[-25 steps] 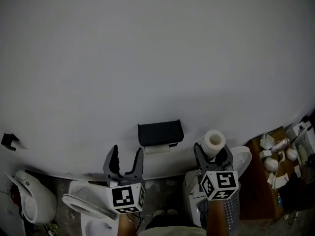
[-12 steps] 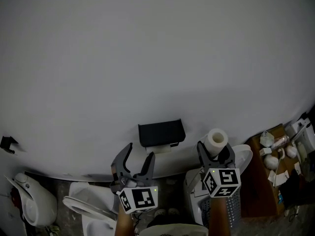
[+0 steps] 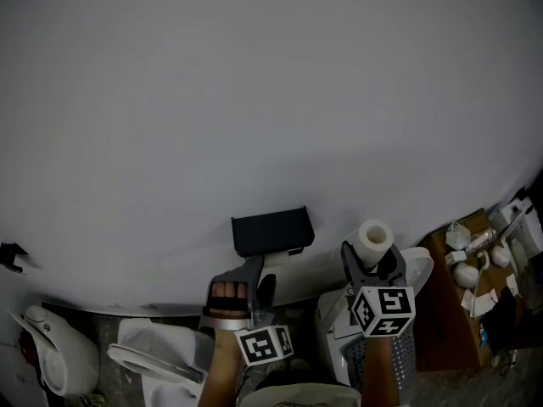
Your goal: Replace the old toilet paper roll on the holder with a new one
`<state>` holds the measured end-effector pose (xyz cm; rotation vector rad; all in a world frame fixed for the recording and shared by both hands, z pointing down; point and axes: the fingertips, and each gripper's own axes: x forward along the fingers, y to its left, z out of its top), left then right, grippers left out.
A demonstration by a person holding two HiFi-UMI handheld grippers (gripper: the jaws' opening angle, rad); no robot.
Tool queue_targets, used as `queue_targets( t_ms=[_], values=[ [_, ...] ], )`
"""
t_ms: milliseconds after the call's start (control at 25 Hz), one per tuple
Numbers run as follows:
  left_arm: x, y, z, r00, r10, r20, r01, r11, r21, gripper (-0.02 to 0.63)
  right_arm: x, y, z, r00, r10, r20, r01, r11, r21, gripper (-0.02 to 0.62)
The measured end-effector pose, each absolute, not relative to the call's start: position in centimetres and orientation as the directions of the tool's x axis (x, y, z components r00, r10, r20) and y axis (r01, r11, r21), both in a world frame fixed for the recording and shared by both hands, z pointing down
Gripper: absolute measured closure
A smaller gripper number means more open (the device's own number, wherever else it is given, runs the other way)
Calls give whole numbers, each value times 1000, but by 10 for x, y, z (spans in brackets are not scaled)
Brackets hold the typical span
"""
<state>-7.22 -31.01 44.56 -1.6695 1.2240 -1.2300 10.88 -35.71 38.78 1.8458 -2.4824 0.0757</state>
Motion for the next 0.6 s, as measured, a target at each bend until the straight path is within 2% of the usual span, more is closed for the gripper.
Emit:
queue_targets(
  t_ms=[360, 600],
  values=[
    [-64, -323, 477, 89, -939, 333, -185, -344, -921, 314, 117, -366, 394, -271, -959, 82, -963, 270, -20, 285],
    [-65, -328, 483, 66, -959, 274, -81, -279, -957, 328, 117, -368, 399, -274, -957, 94, -962, 273, -21, 285]
  ],
)
